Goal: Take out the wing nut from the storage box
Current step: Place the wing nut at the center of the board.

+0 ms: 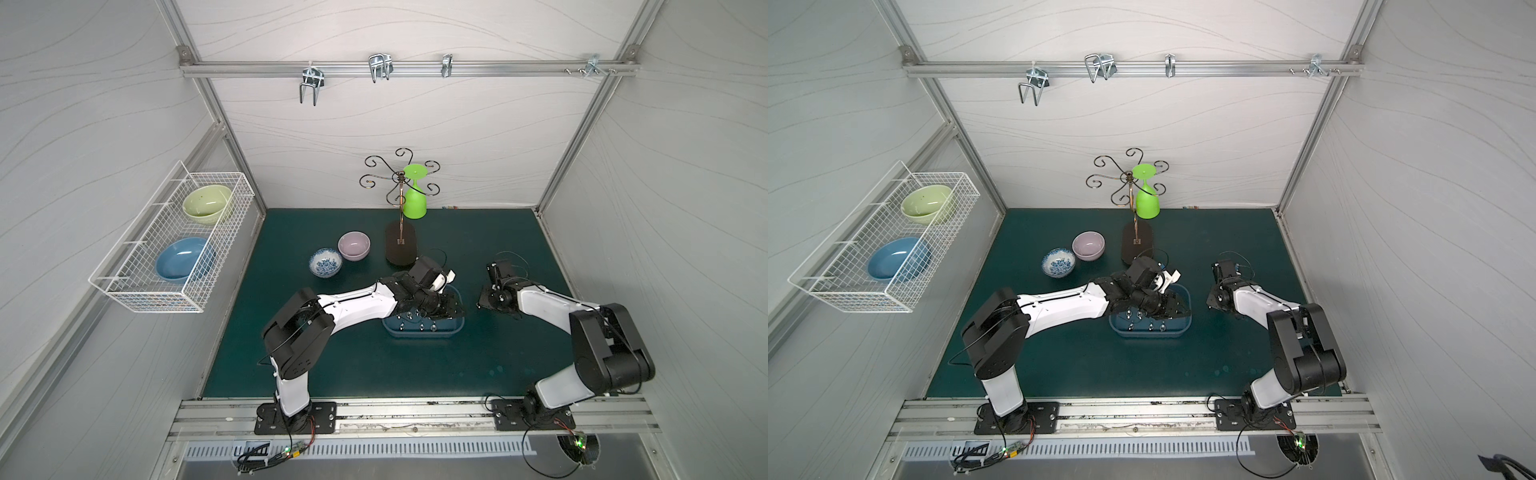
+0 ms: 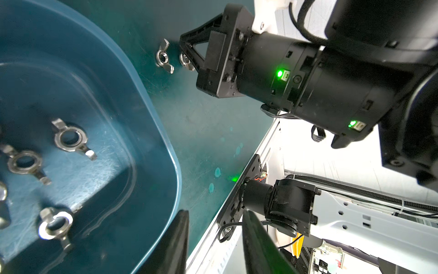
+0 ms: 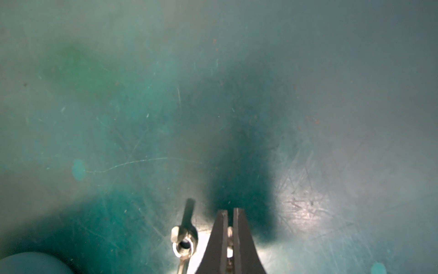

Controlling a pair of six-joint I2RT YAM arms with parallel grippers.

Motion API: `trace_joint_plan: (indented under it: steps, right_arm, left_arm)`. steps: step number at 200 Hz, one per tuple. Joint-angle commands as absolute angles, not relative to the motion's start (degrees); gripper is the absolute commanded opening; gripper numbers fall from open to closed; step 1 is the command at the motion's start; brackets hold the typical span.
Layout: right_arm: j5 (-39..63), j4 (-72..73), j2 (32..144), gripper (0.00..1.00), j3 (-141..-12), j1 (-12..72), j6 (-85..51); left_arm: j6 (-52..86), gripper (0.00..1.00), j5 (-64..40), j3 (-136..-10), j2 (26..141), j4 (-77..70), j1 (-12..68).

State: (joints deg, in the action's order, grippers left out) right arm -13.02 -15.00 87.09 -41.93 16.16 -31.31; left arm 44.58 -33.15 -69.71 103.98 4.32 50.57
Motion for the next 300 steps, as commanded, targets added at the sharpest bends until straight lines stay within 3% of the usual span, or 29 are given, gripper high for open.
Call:
trace_joint_plan:
  steps: [1,166,188,225,269,300]
  right_arm:
    - [-13.21,-15.81,87.76,0.0,-42.27,17.01,-31.71]
    - [-14.85,-16.27,87.41,0.14,-41.68,18.5,-31.81]
    - [-15.09,-15.83,86.12,0.23,-41.08,18.55,-31.73]
    - [-15.51,-16.65,82.37,0.26,-41.09,19.0,-31.21]
    - [-19.09,-19.34,75.69,0.25,-44.12,32.13,-30.23]
    - [-22.42,-20.8,78.88,0.25,-49.2,44.11,-30.33]
  left_arm:
    - [44.18,0.41,-33.41,-69.16,103.06,1.83,50.62]
    - [43.93,0.41,-31.69,-65.92,100.71,2.11,50.62]
    - [43.28,0.41,-31.31,-66.21,99.98,3.06,50.56]
    - [40.78,0.42,-28.78,-66.74,98.15,6.74,50.45]
    - [38.78,0.43,-23.92,-60.92,89.81,9.26,46.01]
    - [42.78,0.44,-22.41,-51.31,83.15,6.18,37.88]
